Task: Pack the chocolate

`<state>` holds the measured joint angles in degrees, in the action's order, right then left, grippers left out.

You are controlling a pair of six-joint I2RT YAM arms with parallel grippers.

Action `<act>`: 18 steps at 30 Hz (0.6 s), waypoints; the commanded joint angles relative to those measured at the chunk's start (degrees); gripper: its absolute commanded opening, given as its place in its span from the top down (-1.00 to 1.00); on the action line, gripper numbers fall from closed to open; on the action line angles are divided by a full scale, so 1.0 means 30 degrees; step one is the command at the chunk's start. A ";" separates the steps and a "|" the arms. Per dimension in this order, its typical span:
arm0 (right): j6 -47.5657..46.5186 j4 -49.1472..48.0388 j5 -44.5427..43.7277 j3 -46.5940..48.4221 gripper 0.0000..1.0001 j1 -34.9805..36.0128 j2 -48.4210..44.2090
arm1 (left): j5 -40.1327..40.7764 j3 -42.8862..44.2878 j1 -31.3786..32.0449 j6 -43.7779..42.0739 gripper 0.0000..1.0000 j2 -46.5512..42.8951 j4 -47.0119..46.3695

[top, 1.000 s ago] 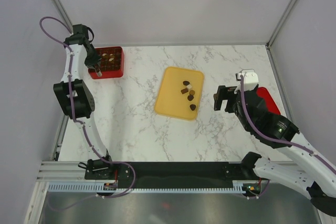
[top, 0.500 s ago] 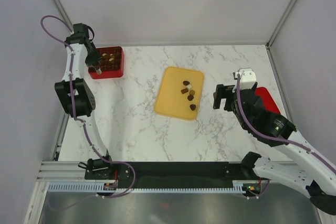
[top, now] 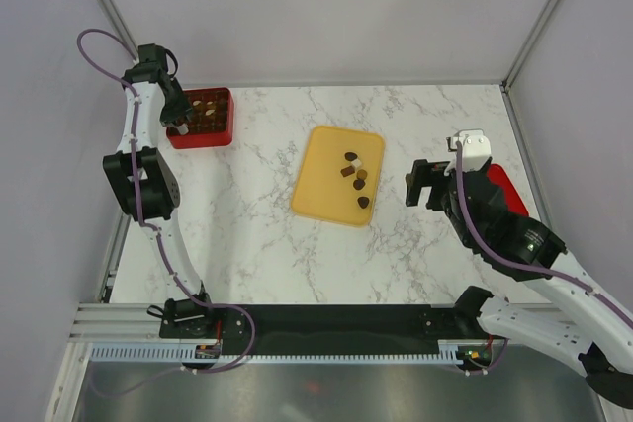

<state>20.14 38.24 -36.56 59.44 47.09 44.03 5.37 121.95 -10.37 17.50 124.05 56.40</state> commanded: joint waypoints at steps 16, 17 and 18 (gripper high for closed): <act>0.1635 0.1636 0.0202 0.0812 -0.92 0.0006 -0.0994 | 0.0407 -0.8360 1.0304 -0.0444 0.05 -1.0000 -0.2483; 0.1694 0.1755 0.0232 0.0899 -0.92 0.0006 -0.1024 | 0.0641 -0.8626 1.1821 -0.0355 0.05 -1.0147 -0.2540; 0.1781 0.1814 0.0203 0.0929 -0.92 0.0006 -0.1112 | 0.0730 -0.8919 1.2561 -0.0238 0.05 -1.0265 -0.2599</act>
<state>23.62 42.33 -36.01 60.20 47.09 41.80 6.28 97.80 20.97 16.88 95.68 51.16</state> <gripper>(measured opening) 0.960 0.477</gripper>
